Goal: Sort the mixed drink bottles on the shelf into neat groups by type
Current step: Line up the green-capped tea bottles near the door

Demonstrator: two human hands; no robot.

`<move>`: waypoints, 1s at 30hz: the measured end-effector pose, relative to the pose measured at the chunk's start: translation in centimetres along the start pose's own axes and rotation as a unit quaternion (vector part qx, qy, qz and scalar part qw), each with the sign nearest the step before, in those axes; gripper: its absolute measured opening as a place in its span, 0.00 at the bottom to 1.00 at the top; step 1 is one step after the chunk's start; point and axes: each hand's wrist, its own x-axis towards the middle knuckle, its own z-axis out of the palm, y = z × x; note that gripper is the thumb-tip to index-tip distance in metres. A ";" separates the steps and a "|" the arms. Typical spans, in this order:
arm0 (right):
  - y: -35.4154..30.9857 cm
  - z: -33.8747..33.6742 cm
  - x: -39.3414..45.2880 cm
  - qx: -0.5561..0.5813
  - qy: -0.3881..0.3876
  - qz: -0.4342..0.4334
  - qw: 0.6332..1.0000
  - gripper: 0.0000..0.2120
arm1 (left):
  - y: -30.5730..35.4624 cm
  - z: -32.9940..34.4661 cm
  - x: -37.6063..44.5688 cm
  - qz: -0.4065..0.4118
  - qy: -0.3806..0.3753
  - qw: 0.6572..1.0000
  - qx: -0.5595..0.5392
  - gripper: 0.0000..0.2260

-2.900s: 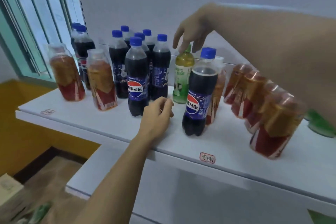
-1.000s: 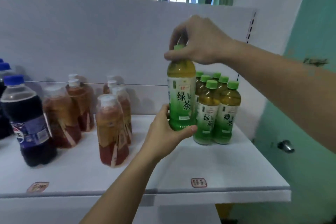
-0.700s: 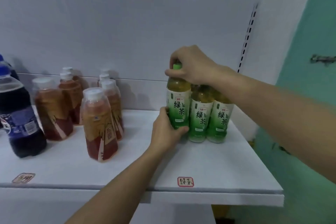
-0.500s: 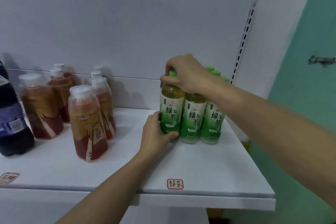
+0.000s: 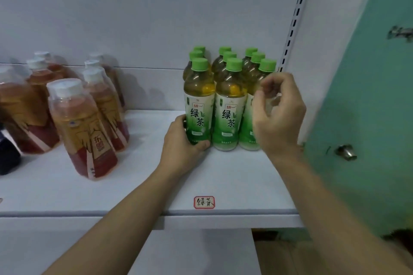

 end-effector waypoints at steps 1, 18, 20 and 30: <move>0.6 -0.2 -1.7 -0.014 -0.021 0.008 1.000 0.06 | 0.0 0.0 0.0 0.001 0.000 1.000 0.002 0.35; 2.5 -0.8 -7.2 -0.025 -0.463 0.160 0.871 0.09 | -1.0 -8.7 -4.3 0.091 -0.175 0.954 0.225 0.27; 1.6 -0.5 -7.3 -0.027 -0.487 0.145 0.861 0.08 | -1.1 -10.9 -5.0 0.106 -0.206 0.943 0.239 0.25; -9.0 8.9 -8.3 0.143 -0.481 0.166 0.849 0.07 | -4.7 -19.4 -9.5 0.001 -0.099 0.990 0.100 0.07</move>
